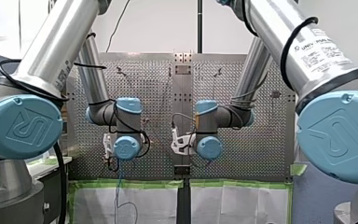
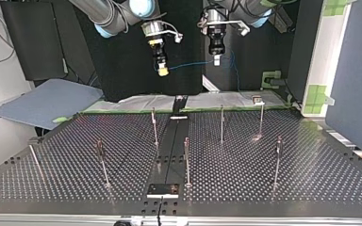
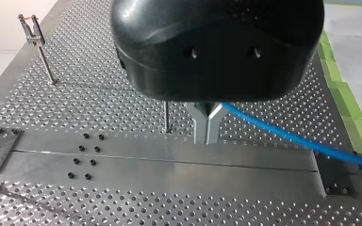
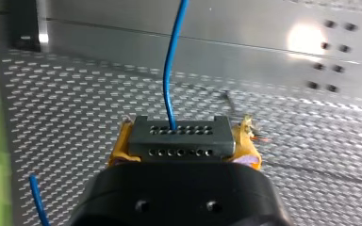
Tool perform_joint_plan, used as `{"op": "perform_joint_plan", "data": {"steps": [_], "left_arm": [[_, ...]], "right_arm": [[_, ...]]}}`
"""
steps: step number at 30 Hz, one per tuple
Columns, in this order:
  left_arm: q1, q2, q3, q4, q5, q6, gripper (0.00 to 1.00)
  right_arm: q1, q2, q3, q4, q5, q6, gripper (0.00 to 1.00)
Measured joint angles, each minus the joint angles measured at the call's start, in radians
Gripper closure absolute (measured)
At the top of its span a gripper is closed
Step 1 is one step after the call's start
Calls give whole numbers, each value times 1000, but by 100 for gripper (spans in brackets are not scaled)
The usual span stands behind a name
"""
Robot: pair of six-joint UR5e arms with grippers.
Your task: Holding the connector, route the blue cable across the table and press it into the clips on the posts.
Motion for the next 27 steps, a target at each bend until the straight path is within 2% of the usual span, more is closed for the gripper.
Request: {"op": "perform_joint_plan", "data": {"steps": [5, 10, 16, 23, 27], "left_arm": [[0, 0, 0, 0, 0, 0, 98], [0, 0, 0, 0, 0, 0, 98], [7, 7, -6, -6, -7, 7, 98], [48, 57, -57, -58, -41, 46, 98], [54, 89, -89, -78, -44, 51, 98]], "right_arm": [[1, 40, 0, 34, 0, 0, 100], [1, 69, -1, 43, 0, 0, 100], [1, 74, -1, 44, 0, 0, 100], [1, 75, -1, 44, 0, 0, 100], [1, 75, -1, 44, 0, 0, 100]]}}
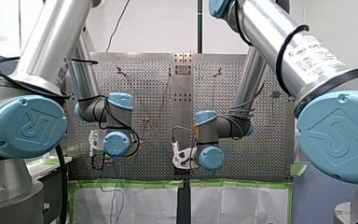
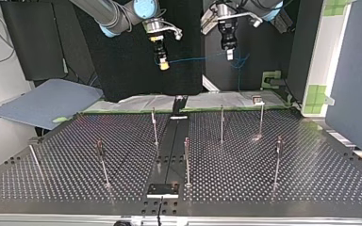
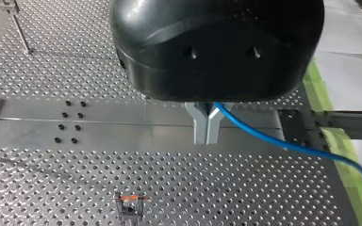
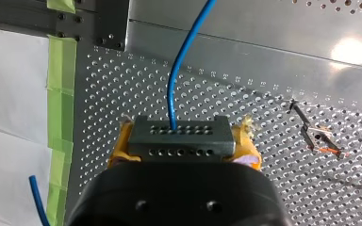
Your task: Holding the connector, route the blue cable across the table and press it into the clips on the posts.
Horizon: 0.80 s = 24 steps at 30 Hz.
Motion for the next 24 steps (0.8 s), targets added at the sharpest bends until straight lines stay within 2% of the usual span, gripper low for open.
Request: {"op": "perform_joint_plan", "data": {"steps": [6, 16, 19, 23, 24], "left_arm": [[1, 21, -49, -6, -1, 1, 98], [0, 21, -60, -8, 0, 2, 98], [-6, 17, -48, -19, 12, 11, 98], [-2, 38, -17, -50, 35, 1, 98], [0, 46, -11, -58, 38, -1, 98]], "right_arm": [[0, 0, 0, 0, 0, 0, 100], [0, 0, 0, 0, 0, 0, 100], [8, -10, -10, 10, 10, -10, 100], [32, -42, -42, 42, 19, -37, 100], [36, -51, -51, 50, 18, -38, 100]]}}
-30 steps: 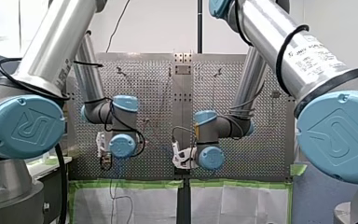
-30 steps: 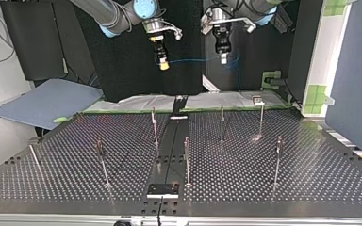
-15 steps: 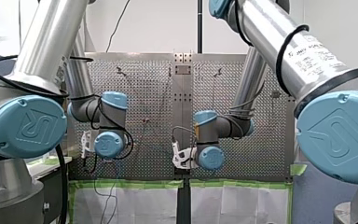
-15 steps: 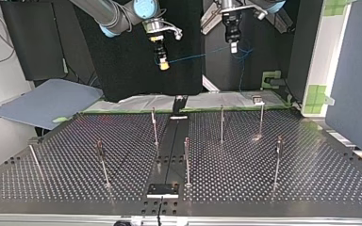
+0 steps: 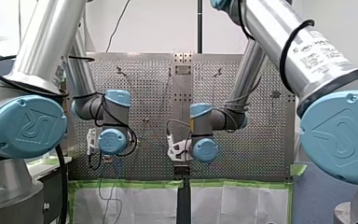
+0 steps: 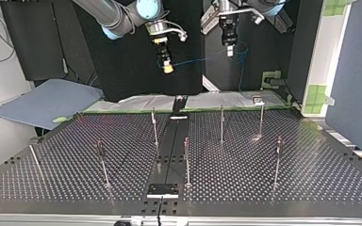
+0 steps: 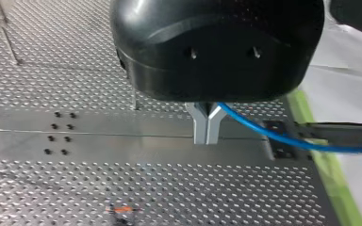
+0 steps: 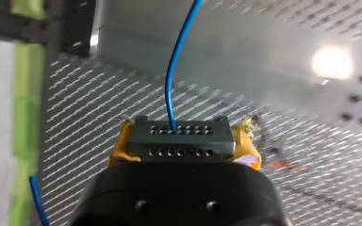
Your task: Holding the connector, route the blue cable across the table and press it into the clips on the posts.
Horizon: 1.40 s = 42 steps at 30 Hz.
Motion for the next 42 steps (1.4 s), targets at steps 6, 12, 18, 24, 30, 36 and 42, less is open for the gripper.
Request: {"op": "perform_joint_plan", "data": {"steps": [6, 12, 18, 24, 30, 36, 42], "left_arm": [[18, 54, 43, -54, -26, -4, 98], [36, 109, 73, -109, -78, 17, 98], [56, 164, 108, -163, -125, 30, 98], [80, 215, 152, -214, -155, 44, 98], [103, 260, 197, -260, -192, 59, 98], [141, 310, 235, -309, -189, 63, 98], [190, 360, 252, -338, -146, 60, 98]], "right_arm": [[5, -49, -49, 49, -33, 28, 100], [3, -98, -98, 98, -80, 48, 100], [6, -153, -153, 153, -132, 50, 100], [13, -211, -211, 210, -150, 52, 100], [17, -265, -266, 266, -168, 75, 100], [22, -256, -318, 318, -179, 92, 100], [36, -212, -367, 366, -181, 96, 100]]}}
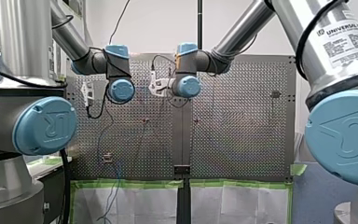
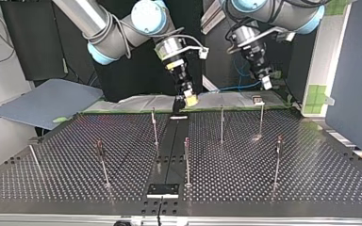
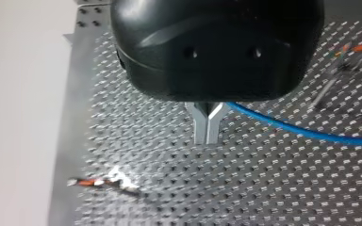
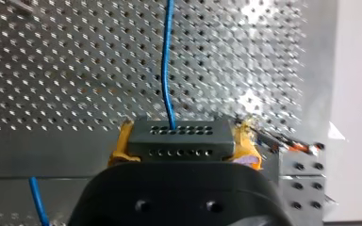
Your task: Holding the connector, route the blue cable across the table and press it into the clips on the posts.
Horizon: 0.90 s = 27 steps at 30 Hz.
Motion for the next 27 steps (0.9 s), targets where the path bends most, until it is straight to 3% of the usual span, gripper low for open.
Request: {"op": "perform_joint_plan", "data": {"steps": [4, 11, 27], "left_arm": [[36, 6, 17, -8, 36, 1, 98], [83, -9, 48, -18, 92, -10, 98], [134, -6, 144, -73, 124, -20, 98]], "right_arm": [[9, 30, -31, 31, -7, 4, 100], [22, 48, -90, 90, -33, 31, 100], [17, 52, -227, 227, -44, 37, 100]]}}
